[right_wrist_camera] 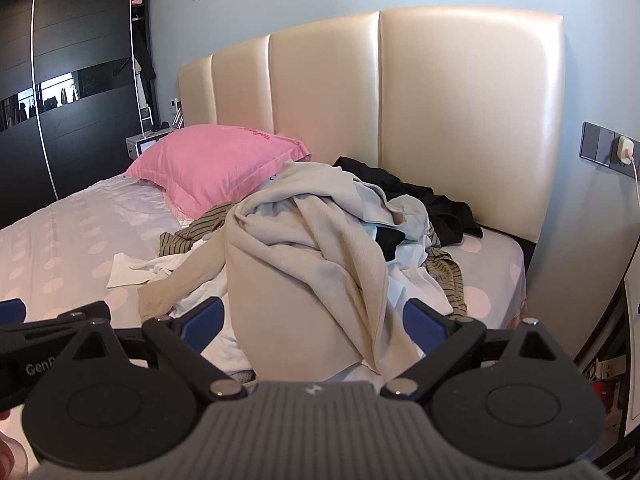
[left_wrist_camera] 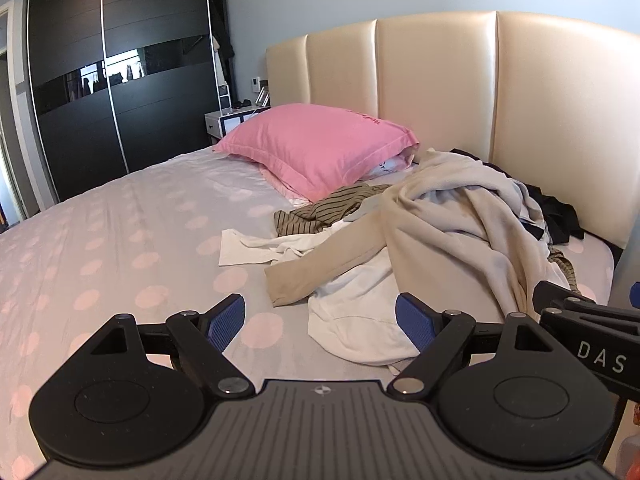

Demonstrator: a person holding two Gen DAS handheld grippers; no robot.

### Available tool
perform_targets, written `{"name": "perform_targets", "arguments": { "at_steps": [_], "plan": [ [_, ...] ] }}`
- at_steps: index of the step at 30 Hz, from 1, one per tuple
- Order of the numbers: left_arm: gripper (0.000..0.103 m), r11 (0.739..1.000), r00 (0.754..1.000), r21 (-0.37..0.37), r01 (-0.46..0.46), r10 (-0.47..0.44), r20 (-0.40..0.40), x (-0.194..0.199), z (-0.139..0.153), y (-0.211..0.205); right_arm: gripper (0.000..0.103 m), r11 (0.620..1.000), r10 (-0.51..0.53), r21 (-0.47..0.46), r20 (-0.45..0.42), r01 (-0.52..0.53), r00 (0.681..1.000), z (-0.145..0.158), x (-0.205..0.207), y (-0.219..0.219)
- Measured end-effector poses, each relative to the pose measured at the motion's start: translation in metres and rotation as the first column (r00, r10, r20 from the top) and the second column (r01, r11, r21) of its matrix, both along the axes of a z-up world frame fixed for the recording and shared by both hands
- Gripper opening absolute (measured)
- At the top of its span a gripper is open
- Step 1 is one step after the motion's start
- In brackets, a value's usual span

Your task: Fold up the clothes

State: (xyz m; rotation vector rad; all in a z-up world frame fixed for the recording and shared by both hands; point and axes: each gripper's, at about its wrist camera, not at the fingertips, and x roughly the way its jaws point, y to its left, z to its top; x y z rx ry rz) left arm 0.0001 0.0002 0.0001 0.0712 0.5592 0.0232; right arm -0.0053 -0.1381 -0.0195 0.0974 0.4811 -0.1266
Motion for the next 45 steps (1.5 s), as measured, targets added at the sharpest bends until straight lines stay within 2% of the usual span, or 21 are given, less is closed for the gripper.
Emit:
{"name": "perform_targets", "arguments": {
  "at_steps": [14, 45],
  "plan": [
    [0.083, 1.000, 1.000, 0.015, -0.010, 0.010, -0.022, 0.0043, -0.0008, -0.0064, 0.097, 1.000, 0.007, 0.007, -0.004, -0.007, 1.000, 0.0019, -0.0016, 0.0008],
    [0.083, 1.000, 0.999, -0.003, -0.027, 0.027, -0.039, 0.0035, -0.0019, 0.0004, 0.097, 1.000, 0.013, -0.003, -0.001, -0.013, 1.000, 0.0006, -0.0023, 0.0028]
  ]
}}
